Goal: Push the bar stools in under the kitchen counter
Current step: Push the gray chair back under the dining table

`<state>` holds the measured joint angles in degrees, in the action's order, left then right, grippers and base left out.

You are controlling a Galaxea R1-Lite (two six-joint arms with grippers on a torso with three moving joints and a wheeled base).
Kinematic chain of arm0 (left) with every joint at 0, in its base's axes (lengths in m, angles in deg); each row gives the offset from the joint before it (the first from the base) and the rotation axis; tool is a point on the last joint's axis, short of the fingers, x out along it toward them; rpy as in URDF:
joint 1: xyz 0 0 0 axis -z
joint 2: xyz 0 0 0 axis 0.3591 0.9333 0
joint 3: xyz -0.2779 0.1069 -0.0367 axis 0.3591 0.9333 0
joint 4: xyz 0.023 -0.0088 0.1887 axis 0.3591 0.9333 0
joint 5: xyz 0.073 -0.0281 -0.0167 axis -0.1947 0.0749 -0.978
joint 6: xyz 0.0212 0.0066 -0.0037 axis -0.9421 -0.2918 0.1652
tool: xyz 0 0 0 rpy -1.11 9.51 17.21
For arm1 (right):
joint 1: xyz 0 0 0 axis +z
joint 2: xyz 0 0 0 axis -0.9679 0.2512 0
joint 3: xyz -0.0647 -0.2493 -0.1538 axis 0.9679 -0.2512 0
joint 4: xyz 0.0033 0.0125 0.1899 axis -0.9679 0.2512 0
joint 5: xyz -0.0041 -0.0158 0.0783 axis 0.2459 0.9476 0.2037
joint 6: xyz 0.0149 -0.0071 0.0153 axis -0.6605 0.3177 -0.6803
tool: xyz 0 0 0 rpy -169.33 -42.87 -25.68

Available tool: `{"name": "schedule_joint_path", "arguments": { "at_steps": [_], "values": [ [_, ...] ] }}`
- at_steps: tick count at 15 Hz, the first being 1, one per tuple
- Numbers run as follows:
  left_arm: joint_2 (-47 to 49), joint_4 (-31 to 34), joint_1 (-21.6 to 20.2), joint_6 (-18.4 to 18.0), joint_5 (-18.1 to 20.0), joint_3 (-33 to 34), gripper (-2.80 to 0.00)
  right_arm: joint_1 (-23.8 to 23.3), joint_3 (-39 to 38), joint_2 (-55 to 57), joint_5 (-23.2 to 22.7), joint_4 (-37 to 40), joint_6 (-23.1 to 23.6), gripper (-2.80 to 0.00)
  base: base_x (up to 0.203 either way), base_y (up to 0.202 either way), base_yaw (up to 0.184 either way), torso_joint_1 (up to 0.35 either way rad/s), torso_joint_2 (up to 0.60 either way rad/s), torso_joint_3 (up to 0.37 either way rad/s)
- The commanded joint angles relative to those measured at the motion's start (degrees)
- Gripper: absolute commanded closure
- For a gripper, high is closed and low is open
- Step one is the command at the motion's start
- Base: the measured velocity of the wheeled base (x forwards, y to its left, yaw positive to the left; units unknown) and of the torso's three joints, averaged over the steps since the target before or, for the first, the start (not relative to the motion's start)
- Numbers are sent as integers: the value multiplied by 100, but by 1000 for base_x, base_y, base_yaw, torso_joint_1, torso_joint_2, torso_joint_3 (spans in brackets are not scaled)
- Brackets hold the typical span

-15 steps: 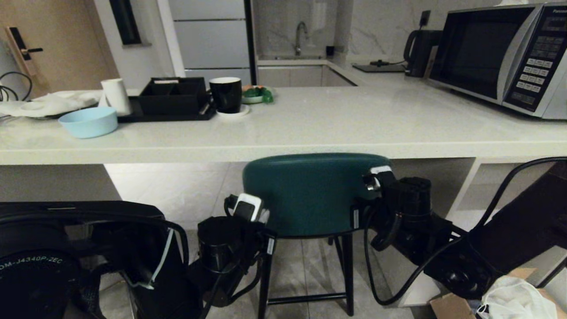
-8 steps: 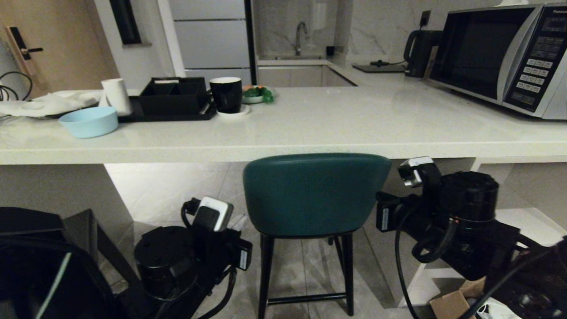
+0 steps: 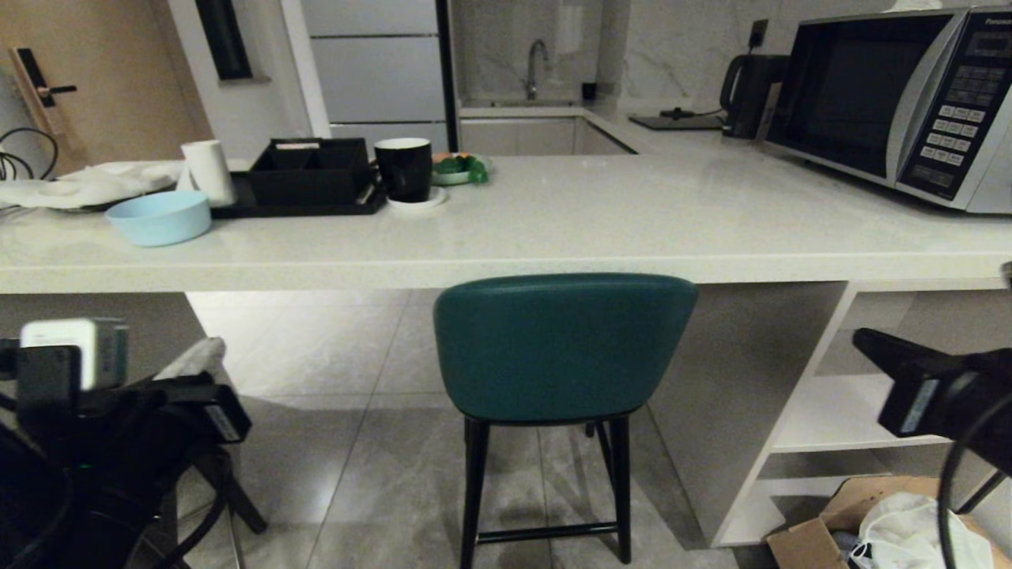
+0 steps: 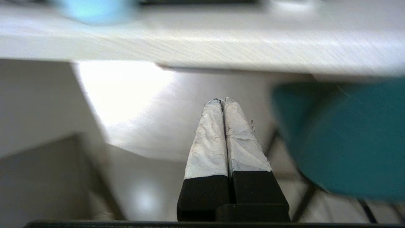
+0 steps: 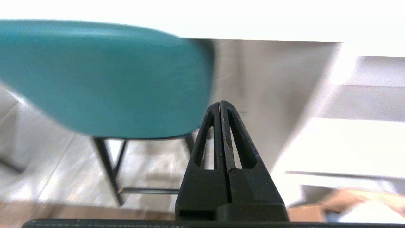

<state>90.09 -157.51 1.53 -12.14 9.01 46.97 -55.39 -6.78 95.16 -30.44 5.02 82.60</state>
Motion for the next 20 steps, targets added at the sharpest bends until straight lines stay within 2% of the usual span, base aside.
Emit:
{"name": "schedule_joint_path", "arguments": {
  "at_steps": [1,3,5,7,10,13,15,16,17,18,20],
  "values": [
    [-1572,373,-413,-102,-41,160,0,-503,-46,-1598,4,779,113,0,0,0,0,0,0,0],
    [-2703,1223,-630,-312,-42,97,0,-1051,-51,-2307,-3,1300,349,0,0,0,0,0,0,0],
    [-3651,2154,-1214,-501,-8,-159,0,-1432,-45,-3024,-16,1787,658,0,0,0,0,0,0,0],
    [-4329,2839,-1625,-656,132,-398,0,-1608,11,-3801,-35,2505,788,0,0,0,0,0,0,0],
    [-5338,3638,-1856,-1009,241,-558,0,-1728,115,-4911,-225,3519,846,0,0,0,0,0,0,0],
    [-6849,5604,-2044,-1203,472,-752,0,-1906,226,-5825,-673,4615,858,0,0,0,0,0,0,0],
    [-7804,6894,-2166,-1237,883,-775,0,-1980,67,-6371,-1149,5139,847,0,0,0,0,0,0,0],
    [-8161,7589,-2205,-1221,1234,-713,0,-1996,-169,-6440,-1248,5234,806,0,0,0,0,0,0,0],
    [-8329,7932,-2234,-1089,1621,-560,0,-2002,-412,-6438,-1302,5261,725,0,0,0,0,0,0,0],
    [-8333,8000,-2251,-926,1969,-285,0,-2004,-717,-6436,-1362,5241,692,0,0,0,0,0,0,0],
    [-8320,7966,-2262,-826,2505,454,0,-2006,-1464,-6440,-1454,4825,660,0,0,0,0,0,0,0]
  ]
}}
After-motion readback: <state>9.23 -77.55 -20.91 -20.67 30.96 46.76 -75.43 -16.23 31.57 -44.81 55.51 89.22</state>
